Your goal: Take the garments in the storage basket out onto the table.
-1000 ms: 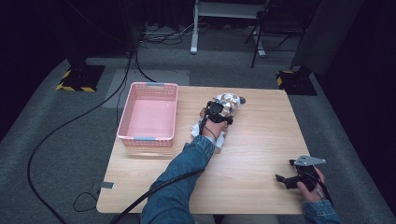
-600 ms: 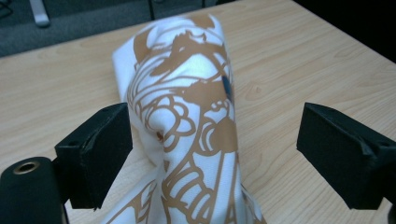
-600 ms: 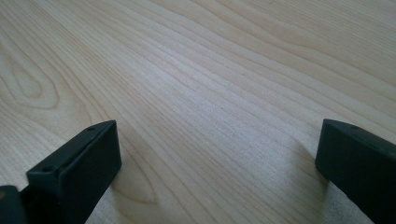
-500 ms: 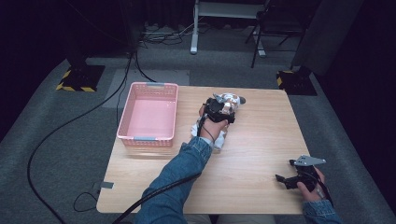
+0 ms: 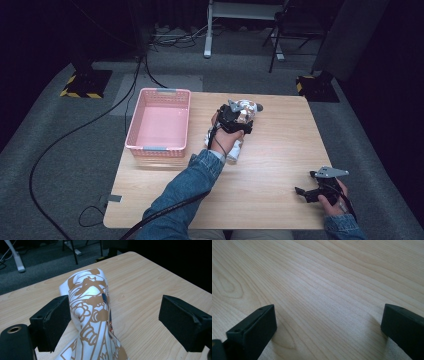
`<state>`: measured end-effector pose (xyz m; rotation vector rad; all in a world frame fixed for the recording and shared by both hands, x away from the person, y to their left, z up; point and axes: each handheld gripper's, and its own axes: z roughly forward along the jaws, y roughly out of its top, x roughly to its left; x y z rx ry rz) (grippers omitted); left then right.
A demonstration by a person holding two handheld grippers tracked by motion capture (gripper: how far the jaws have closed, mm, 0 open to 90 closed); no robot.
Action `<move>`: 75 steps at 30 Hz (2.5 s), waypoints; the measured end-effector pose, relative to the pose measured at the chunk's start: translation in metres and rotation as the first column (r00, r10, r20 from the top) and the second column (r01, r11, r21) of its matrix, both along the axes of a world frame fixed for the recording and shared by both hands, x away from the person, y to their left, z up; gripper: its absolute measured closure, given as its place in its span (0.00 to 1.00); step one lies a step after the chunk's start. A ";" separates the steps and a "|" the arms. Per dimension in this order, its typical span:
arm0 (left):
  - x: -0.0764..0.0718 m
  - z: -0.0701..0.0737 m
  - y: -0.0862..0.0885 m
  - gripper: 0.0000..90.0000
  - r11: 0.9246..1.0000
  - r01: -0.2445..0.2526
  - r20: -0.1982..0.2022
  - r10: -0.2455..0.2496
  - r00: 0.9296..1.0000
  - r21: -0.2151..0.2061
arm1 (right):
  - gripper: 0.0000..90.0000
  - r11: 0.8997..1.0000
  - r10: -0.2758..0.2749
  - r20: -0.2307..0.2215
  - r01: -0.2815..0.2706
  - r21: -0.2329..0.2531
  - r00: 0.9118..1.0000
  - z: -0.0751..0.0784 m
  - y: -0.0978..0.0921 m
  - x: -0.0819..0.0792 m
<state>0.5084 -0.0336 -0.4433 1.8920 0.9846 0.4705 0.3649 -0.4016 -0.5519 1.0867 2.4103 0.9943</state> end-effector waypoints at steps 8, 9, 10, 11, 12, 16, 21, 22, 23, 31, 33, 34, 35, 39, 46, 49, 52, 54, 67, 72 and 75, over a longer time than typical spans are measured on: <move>-0.011 0.007 0.005 0.11 1.000 0.019 0.023 -0.019 1.000 0.000 | 0.00 1.000 0.000 0.000 0.000 0.000 1.000 0.000 0.000 0.000; -0.014 0.009 0.007 0.11 1.000 0.022 0.029 -0.022 0.999 -0.002 | 0.00 1.000 0.000 0.000 0.000 0.000 1.000 0.000 0.000 0.000; -0.015 0.009 0.008 0.11 1.000 0.026 0.031 -0.026 0.999 -0.002 | 0.00 1.000 0.000 0.000 0.000 0.000 1.000 0.000 0.000 0.000; -0.016 0.010 0.008 0.11 1.000 0.029 0.032 -0.029 0.999 -0.003 | 0.00 1.000 0.000 0.000 0.000 0.000 1.000 0.000 0.000 0.000; -0.017 0.011 0.010 0.11 0.999 0.034 0.032 -0.034 0.999 -0.004 | 0.00 1.000 0.000 0.000 0.000 0.000 1.000 0.000 0.000 0.000; -0.023 0.014 0.015 0.11 0.999 0.044 0.039 -0.043 0.998 -0.008 | 0.00 1.000 0.000 0.000 0.000 0.000 1.000 0.000 0.000 0.000; -0.030 0.017 0.023 0.11 0.999 0.045 0.046 -0.045 0.998 -0.011 | 0.00 1.000 0.000 0.000 0.000 0.000 1.000 0.000 0.000 0.000; -0.031 0.018 0.024 0.11 0.999 0.047 0.048 -0.047 0.998 -0.013 | 0.00 1.000 0.000 0.000 0.000 0.000 1.000 0.000 0.000 0.000; -0.032 0.018 0.026 0.11 0.999 0.053 0.045 -0.052 0.998 -0.015 | 0.00 1.000 0.000 0.000 0.000 0.000 1.000 0.000 0.000 0.000; -0.041 0.019 0.036 0.11 0.998 0.068 0.058 -0.067 0.996 -0.009 | 0.00 1.000 0.000 0.000 0.000 0.000 1.000 0.000 0.000 0.000; -0.043 0.019 0.039 0.11 0.997 0.073 0.062 -0.072 0.996 -0.013 | 0.00 1.000 0.000 0.000 0.000 0.000 1.000 0.000 0.000 0.000; -0.044 0.019 0.040 0.11 0.997 0.077 0.061 -0.076 0.995 -0.016 | 0.00 1.000 -0.001 0.000 0.001 0.000 1.000 0.000 0.000 0.000; -0.044 0.019 0.040 0.12 0.996 0.083 0.061 -0.082 0.995 -0.018 | 0.00 1.000 -0.001 0.000 0.001 0.000 1.000 0.000 0.000 0.000; -0.048 0.019 0.045 0.12 0.996 0.092 0.070 -0.090 0.993 -0.021 | 0.00 1.000 -0.001 0.001 0.001 0.000 1.000 0.000 0.000 0.000; -0.052 0.018 0.055 0.12 0.996 0.089 0.083 -0.087 0.993 -0.022 | 0.00 1.000 -0.001 0.001 0.001 0.000 1.000 0.000 0.000 0.000; -0.054 0.017 0.059 0.12 0.996 0.088 0.084 -0.086 0.993 -0.020 | 0.00 1.000 -0.001 0.001 0.001 0.000 1.000 0.000 0.000 0.000; -0.056 0.016 0.062 0.12 0.996 0.086 0.084 -0.084 0.993 -0.020 | 0.00 1.000 0.000 0.001 0.000 0.000 1.000 0.000 0.000 0.000; -0.058 0.015 0.066 0.12 0.997 0.073 0.087 -0.073 0.994 0.005 | 0.00 1.000 -0.001 0.001 0.001 0.000 1.000 0.000 0.000 0.000; -0.068 0.015 0.082 0.12 0.998 0.058 0.097 -0.059 0.993 0.015 | 0.00 1.000 -0.001 0.001 0.001 -0.001 1.000 0.000 0.000 0.000; -0.073 0.016 0.087 0.12 0.998 0.055 0.103 -0.058 0.993 0.029 | 0.00 1.000 -0.001 0.001 0.001 0.000 1.000 0.000 0.000 0.000; -0.077 0.016 0.091 0.12 0.998 0.054 0.107 -0.057 0.993 0.030 | 0.00 1.000 -0.001 0.001 0.001 0.000 1.000 0.000 0.000 0.000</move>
